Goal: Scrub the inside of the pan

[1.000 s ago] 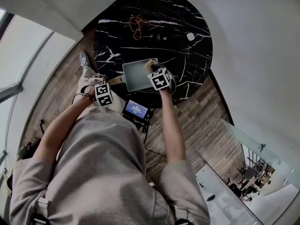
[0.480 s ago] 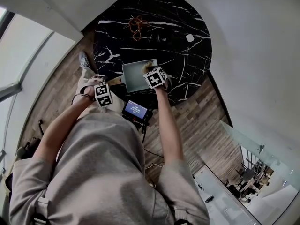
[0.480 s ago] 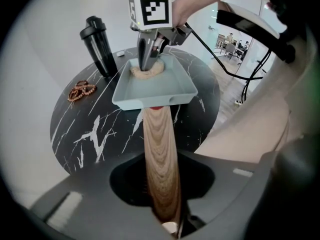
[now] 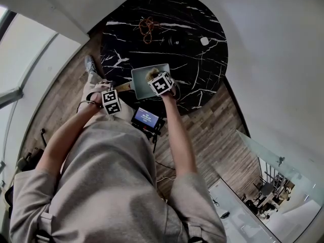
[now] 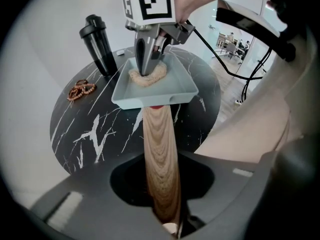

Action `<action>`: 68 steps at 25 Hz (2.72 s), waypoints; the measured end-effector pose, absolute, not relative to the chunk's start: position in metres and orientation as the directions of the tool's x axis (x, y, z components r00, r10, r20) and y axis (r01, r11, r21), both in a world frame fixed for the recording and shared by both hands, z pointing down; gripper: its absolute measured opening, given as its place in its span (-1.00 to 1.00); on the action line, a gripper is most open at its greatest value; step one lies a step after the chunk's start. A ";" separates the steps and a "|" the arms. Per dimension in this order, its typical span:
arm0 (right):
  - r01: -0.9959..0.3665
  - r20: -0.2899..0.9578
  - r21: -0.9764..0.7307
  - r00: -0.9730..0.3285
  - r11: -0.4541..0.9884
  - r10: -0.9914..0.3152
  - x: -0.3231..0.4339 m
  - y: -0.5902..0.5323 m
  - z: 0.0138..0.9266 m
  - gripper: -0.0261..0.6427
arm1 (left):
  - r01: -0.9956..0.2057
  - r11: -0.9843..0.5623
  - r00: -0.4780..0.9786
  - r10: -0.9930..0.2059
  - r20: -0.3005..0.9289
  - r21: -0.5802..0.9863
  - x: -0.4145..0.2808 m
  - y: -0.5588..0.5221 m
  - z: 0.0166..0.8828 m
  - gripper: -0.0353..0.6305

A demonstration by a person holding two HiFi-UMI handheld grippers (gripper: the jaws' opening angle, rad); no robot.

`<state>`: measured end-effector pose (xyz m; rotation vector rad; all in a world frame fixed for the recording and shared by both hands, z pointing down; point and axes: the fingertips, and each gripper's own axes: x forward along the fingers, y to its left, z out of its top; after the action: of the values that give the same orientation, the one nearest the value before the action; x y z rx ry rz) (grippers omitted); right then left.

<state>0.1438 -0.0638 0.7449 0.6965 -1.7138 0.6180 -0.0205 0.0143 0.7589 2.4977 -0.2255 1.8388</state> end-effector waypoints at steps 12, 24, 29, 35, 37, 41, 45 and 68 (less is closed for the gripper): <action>-0.682 0.959 -0.153 -0.276 0.716 -0.058 0.097 -0.049 0.746 -0.86 | -0.136 -0.989 0.287 -0.100 0.953 -0.063 -0.021 0.014 0.759 -0.65; -0.707 0.935 -0.254 -0.355 0.660 -0.020 0.072 -0.043 0.751 -0.86 | -0.160 -0.985 0.266 -0.111 0.958 -0.070 -0.020 0.013 0.762 -0.66; -0.724 0.926 -0.282 -0.376 0.630 -0.017 0.067 -0.042 0.751 -0.87 | -0.162 -0.984 0.268 -0.114 0.957 -0.072 -0.021 0.014 0.762 -0.66; -0.764 0.896 -0.364 -0.443 0.533 -0.023 0.069 -0.041 0.751 -0.87 | -0.169 -0.983 0.267 -0.114 0.957 -0.070 -0.020 0.013 0.762 -0.66; -0.752 0.876 -0.404 -0.482 0.521 -0.016 0.069 -0.039 0.748 -0.87 | -0.169 -0.983 0.267 -0.113 0.957 -0.069 -0.020 0.013 0.762 -0.66; -0.694 0.766 -0.555 -0.641 0.458 -0.043 0.060 -0.038 0.726 -0.86 | -0.166 -0.984 0.269 -0.112 0.957 -0.069 -0.020 0.014 0.762 -0.66; -0.700 0.746 -0.538 -0.655 0.470 -0.123 0.070 -0.041 0.708 -0.86 | -0.164 -0.984 0.273 -0.113 0.955 -0.070 -0.020 0.014 0.761 -0.66; -0.741 0.983 0.056 -0.075 0.669 -0.166 0.188 -0.041 0.746 -0.86 | -0.172 -0.983 0.273 -0.107 0.956 -0.061 -0.021 0.014 0.762 -0.67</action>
<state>0.1878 -0.0405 0.7464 0.7608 -1.6074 0.5608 -0.0207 0.0145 0.7619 2.4629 -0.2702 1.8417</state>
